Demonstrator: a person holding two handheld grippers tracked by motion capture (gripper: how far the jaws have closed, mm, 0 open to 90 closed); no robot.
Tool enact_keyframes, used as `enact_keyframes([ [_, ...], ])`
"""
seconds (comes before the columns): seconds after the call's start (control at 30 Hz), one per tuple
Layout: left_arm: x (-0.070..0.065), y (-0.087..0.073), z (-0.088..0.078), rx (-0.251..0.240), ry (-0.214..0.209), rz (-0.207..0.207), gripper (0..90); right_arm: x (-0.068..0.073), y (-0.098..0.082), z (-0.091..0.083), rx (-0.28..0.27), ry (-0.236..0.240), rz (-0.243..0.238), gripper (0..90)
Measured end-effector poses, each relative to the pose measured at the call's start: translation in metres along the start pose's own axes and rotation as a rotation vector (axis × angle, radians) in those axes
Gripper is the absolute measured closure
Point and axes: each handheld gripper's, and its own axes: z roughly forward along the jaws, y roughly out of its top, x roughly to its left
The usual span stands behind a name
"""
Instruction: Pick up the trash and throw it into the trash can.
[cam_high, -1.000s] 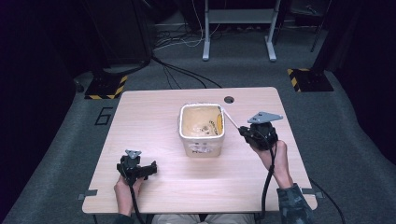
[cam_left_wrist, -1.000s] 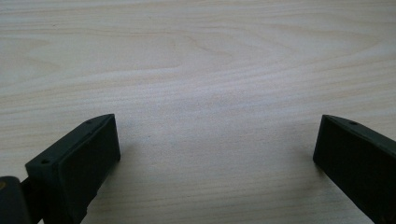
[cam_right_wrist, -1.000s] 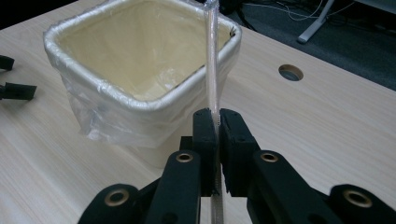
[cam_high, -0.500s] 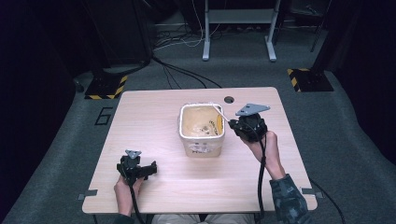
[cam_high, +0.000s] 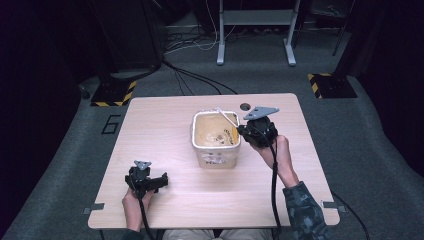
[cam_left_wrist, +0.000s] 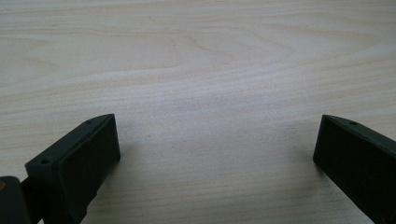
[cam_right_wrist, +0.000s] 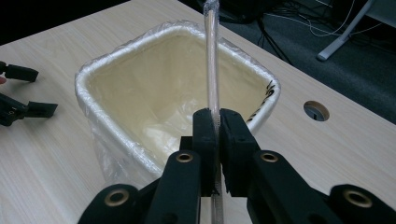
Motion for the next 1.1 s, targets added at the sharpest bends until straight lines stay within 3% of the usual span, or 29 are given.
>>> enact_keyframes([
  [0.83, 0.000, 0.000, 0.000, 0.004, -0.001, 0.007, 0.1, 0.003, 0.018, 0.015, 0.010, 0.043, -0.033, 85.3],
  [1.1, 0.000, 0.000, 0.000, 0.005, -0.002, 0.007, 0.1, 0.007, 0.025, 0.027, 0.028, 0.083, -0.045, 85.3],
])
